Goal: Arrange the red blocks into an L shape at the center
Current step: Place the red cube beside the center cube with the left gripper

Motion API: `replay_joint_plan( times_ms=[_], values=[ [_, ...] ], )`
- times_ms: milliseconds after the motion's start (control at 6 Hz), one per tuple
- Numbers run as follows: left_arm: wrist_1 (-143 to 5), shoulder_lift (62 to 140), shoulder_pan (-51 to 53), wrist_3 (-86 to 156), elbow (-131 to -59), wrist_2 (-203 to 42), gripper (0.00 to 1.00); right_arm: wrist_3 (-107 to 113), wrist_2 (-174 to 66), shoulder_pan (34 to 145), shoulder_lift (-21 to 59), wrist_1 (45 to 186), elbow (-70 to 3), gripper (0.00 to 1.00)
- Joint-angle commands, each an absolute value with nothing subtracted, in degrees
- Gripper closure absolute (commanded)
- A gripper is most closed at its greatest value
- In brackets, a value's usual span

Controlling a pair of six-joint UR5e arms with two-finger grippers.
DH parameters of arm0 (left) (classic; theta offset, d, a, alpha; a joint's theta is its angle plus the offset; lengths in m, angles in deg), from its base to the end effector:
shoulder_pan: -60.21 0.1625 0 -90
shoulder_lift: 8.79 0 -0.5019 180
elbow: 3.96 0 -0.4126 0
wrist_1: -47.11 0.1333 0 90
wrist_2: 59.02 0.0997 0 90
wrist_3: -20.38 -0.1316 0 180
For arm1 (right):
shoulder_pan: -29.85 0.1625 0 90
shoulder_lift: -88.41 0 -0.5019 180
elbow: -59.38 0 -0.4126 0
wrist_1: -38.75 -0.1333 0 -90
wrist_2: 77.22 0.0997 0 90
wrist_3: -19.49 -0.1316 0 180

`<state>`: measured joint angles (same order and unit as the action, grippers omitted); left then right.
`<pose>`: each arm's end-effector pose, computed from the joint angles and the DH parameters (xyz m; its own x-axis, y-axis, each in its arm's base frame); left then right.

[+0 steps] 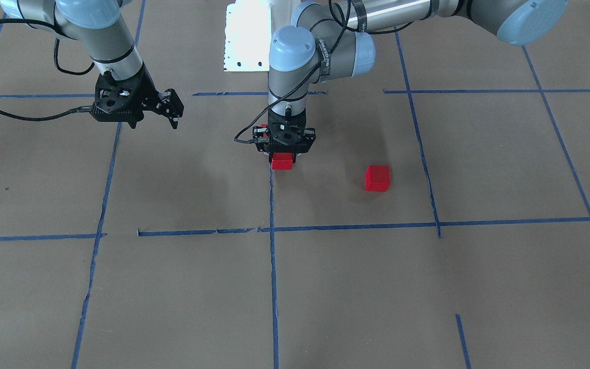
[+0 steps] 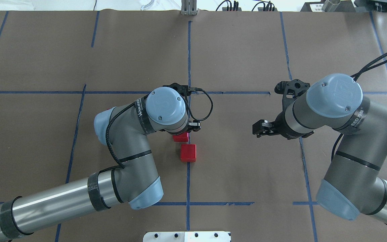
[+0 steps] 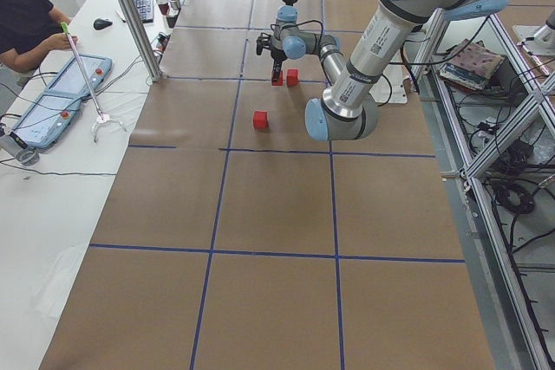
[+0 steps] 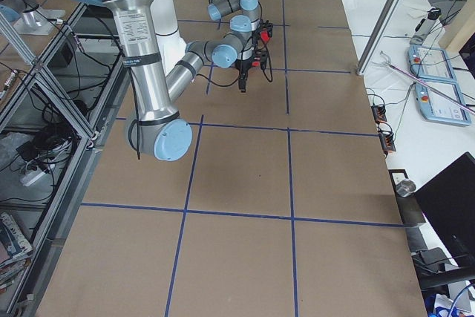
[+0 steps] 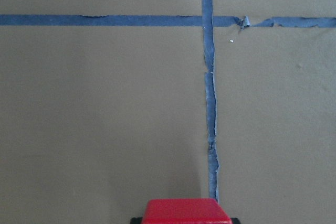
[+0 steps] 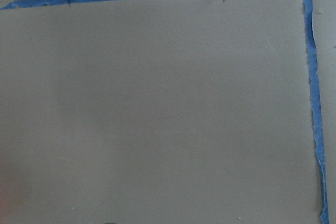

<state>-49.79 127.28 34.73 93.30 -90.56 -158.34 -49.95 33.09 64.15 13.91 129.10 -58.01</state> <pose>0.6996 -0.4574 0.2394 0.6516 0.0105 -0.7585 0.1275 0.9842 0.1232 -0.4408 -0.4067 0.3889 0.6874 0.0702 0.7229 -0.0996 0.9950 -0.0020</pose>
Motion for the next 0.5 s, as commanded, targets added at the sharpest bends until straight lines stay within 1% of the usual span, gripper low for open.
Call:
replay_joint_plan(
  times_ms=[0,333],
  values=[
    [-49.75,127.78,35.16,95.26,-90.54,-158.07,1.00,-49.95,33.00,64.12,13.79,129.10,-57.96,0.00],
    [-49.75,128.23,36.13,95.53,-90.36,-157.99,1.00,-49.95,33.00,64.12,13.44,129.10,-58.13,0.00]
  ],
)
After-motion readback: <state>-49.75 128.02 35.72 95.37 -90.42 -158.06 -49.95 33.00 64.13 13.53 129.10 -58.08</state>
